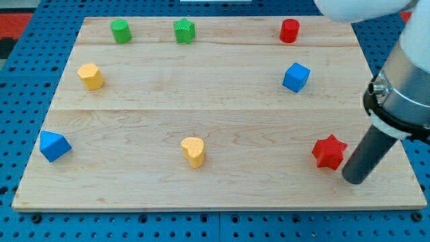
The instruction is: Move your arm to the top left of the board
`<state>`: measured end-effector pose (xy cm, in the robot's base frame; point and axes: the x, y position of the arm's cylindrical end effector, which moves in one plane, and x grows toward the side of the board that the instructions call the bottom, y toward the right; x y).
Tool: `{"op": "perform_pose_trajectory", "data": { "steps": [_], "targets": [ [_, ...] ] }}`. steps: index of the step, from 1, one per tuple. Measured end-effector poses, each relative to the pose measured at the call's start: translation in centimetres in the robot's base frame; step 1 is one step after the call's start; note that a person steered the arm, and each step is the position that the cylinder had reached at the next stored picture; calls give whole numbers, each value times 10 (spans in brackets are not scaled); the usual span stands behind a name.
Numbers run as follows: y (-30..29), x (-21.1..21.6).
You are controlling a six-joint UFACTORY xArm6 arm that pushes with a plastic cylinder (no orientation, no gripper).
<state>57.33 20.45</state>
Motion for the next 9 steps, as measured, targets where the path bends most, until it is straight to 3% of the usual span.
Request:
{"op": "perform_pose_trajectory", "data": {
  "steps": [1, 3, 5, 9],
  "targets": [
    [55, 13],
    [73, 28],
    [113, -46],
    [100, -206]
  ]
}}
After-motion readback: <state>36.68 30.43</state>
